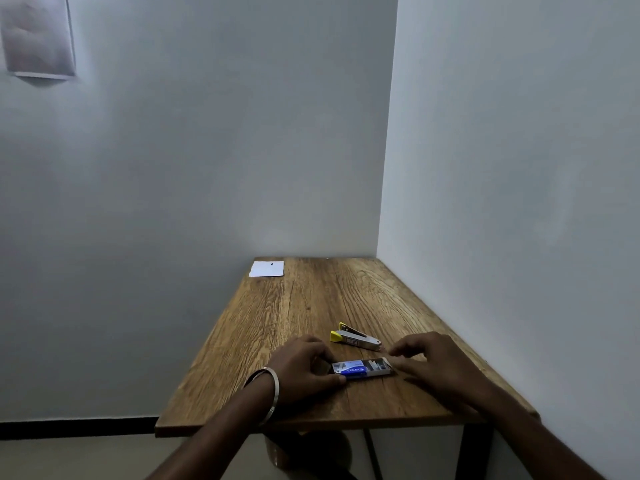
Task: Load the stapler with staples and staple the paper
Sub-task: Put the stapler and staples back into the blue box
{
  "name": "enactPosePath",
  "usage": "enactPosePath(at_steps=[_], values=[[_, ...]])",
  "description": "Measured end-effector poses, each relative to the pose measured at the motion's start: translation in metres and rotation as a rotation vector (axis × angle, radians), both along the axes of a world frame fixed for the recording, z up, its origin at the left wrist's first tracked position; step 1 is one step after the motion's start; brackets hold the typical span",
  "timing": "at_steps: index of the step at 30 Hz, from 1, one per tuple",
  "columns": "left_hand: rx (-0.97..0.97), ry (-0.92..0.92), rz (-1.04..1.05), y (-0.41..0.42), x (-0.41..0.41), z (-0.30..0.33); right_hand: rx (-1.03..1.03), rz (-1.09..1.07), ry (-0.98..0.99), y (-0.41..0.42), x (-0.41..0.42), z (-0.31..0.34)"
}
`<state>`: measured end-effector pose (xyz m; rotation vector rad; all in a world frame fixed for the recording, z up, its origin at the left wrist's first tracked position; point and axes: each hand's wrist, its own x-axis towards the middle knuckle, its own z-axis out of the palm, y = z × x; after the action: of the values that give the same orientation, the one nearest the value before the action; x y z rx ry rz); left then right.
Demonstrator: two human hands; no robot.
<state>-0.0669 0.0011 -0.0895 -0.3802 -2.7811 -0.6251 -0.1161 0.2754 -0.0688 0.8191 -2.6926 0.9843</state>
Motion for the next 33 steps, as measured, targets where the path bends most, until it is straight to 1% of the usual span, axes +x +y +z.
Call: enactPosePath(at_steps=[4,9,13,16,22,27,33], values=[[0.004,-0.006,-0.001,0.000,-0.001,0.000,0.007,0.033,-0.006,0.004,0.003,-0.007],[-0.008,-0.016,-0.007,0.000,0.000,0.001,-0.011,0.019,0.000,-0.004,0.001,-0.008],[-0.008,-0.009,-0.003,0.000,0.001,0.001,-0.008,0.066,0.056,-0.010,0.002,-0.007],[0.003,-0.016,-0.011,0.001,0.001,0.001,0.046,0.145,0.092,-0.015,0.003,-0.006],[0.007,-0.018,-0.016,0.001,0.002,0.002,0.096,0.157,0.095,-0.017,0.001,-0.006],[0.017,-0.020,-0.010,0.001,0.003,0.002,-0.057,0.037,0.024,-0.004,0.000,-0.007],[0.040,-0.019,-0.002,0.002,0.003,0.003,-0.105,0.055,-0.036,0.002,-0.002,-0.011]])
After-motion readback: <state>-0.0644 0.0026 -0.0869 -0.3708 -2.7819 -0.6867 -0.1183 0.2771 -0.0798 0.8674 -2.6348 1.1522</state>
